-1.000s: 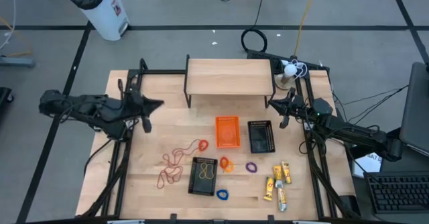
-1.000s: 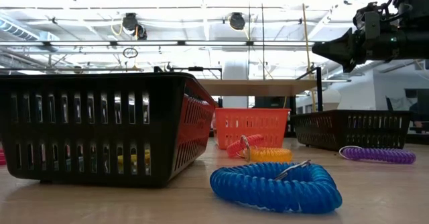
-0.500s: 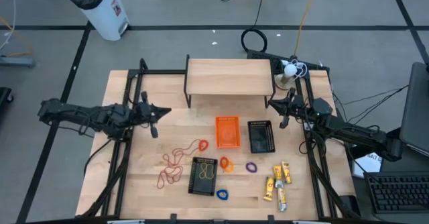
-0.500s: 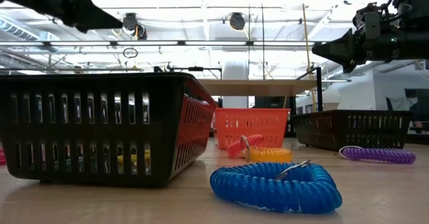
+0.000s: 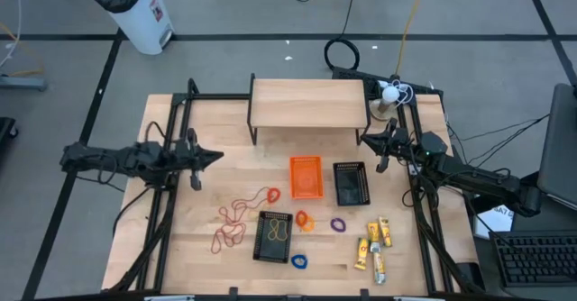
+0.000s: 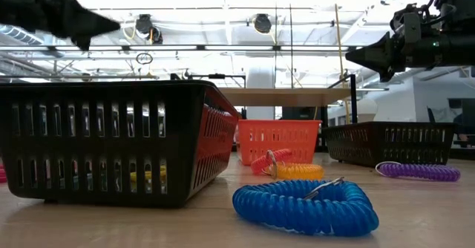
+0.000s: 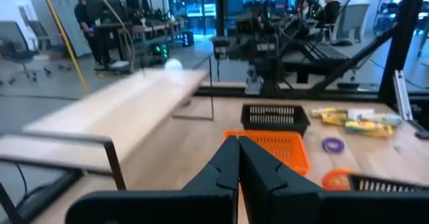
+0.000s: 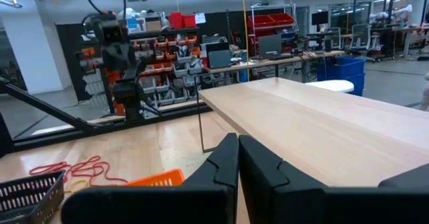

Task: Pick & Place Office Desk Supplies
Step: Put the violet spring keychain into the orange bin

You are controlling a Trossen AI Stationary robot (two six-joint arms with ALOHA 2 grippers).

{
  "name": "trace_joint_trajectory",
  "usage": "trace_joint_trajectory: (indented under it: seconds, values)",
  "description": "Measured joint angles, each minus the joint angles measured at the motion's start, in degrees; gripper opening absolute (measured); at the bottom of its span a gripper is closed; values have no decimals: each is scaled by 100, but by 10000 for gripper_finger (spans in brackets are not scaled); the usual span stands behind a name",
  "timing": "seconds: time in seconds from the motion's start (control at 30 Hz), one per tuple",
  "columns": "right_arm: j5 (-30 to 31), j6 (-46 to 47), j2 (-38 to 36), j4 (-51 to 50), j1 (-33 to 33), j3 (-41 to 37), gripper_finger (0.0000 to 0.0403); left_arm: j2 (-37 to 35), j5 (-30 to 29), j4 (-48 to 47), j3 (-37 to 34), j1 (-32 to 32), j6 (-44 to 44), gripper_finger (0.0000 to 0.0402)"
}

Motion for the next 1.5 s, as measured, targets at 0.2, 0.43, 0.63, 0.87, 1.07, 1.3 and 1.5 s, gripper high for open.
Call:
trace_joint_trajectory:
  seconds: [0.2,0.43,0.63,0.87,1.07,1.3,1.5]
  values:
    - [-2,2,1,-35,0,0,4,-99,-2,603,-602,0,-31,1]
    - [-35,-28,1,-38,0,0,4,-97,-4,589,-700,0,-60,2]
    - [-487,0,1,-34,7,0,4,-95,-9,188,-700,0,-353,3]
    - [-597,-52,73,51,128,0,4,-95,-76,206,-834,0,-416,3]
    - [-348,-625,359,267,728,243,4,-95,-299,340,-938,0,-454,2]
    - [719,-960,1247,-572,1884,1264,4,-95,-366,356,-938,0,-476,15]
    - [1942,-953,2527,-1552,2930,2357,4,-95,-527,394,-938,0,-525,4]
